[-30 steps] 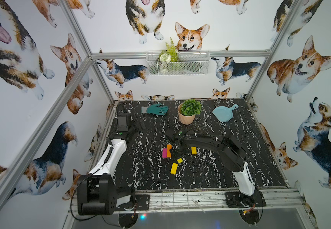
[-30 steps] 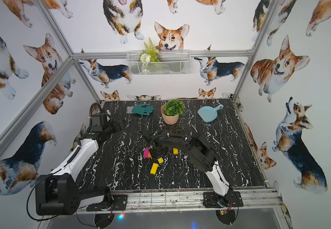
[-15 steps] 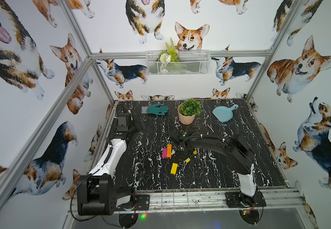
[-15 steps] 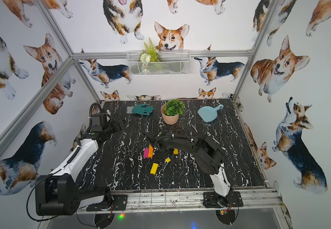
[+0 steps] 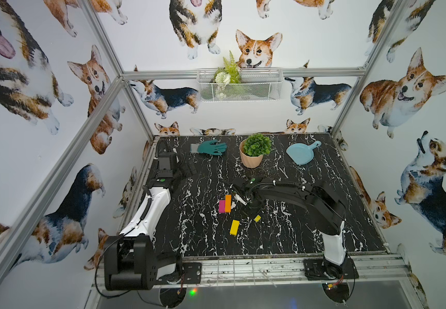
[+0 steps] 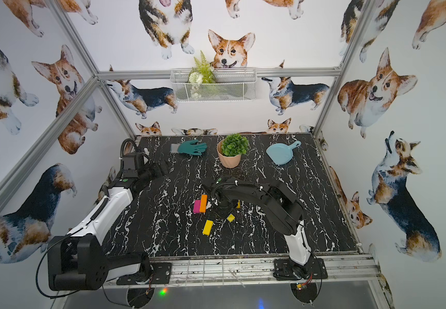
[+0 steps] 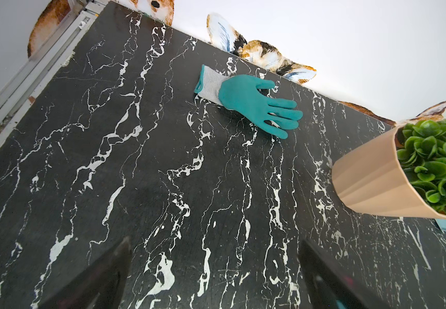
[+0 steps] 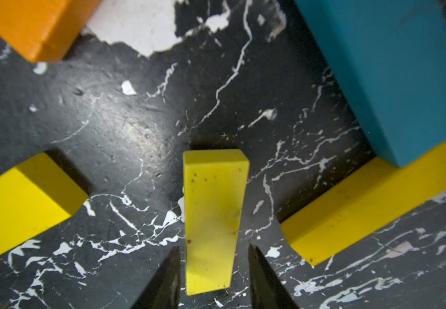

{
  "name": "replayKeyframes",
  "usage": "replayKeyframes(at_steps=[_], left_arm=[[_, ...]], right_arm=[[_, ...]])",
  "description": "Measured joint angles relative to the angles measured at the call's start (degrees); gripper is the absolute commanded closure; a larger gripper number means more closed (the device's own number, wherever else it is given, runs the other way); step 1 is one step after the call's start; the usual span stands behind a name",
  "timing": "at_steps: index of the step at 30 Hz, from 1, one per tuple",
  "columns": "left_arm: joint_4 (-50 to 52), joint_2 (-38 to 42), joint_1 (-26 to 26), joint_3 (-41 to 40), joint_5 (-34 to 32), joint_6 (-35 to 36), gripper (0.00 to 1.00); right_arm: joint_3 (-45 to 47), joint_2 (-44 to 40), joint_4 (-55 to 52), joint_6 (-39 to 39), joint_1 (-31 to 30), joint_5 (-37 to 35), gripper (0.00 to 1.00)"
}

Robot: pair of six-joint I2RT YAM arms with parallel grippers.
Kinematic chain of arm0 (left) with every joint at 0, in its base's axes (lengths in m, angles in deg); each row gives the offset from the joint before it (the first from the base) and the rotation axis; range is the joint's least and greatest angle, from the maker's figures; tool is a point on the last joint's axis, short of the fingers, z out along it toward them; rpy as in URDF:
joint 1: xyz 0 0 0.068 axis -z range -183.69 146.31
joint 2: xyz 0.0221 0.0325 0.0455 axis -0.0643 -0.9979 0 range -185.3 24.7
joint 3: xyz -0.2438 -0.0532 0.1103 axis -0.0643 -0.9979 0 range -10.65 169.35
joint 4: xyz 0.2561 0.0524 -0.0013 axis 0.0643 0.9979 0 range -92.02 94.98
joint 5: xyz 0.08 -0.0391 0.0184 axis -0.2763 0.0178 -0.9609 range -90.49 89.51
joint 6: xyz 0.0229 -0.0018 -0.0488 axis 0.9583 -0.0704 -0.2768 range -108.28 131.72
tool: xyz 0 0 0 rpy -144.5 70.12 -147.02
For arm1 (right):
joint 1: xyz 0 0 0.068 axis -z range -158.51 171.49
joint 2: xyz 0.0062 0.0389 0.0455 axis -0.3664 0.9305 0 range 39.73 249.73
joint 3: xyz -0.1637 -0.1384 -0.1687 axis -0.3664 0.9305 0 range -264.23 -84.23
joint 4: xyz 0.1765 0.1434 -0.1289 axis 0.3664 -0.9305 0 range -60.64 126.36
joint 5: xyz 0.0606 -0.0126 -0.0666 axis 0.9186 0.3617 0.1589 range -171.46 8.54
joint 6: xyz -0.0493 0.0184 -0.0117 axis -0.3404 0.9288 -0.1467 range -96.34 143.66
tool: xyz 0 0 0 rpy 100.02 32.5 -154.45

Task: Assemble the letter p with building blocks
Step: Place the building block at the center of the board, then pick up the building block from the center of the board.

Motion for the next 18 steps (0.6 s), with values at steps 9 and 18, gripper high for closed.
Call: replayKeyframes(at_steps=[9, 18], left_arm=[[-0.1, 0.0, 0.0, -0.1, 0.3, 0.0, 0.00], [-0.1, 0.0, 0.0, -0.1, 0.6, -0.1, 0.00]], right_arm=[[-1.1, 0.3, 1.6, 0.0, -0.1, 1.8, 0.38], [-4.5, 4.0, 2.4, 0.1, -0.1, 1.9, 0.42]])
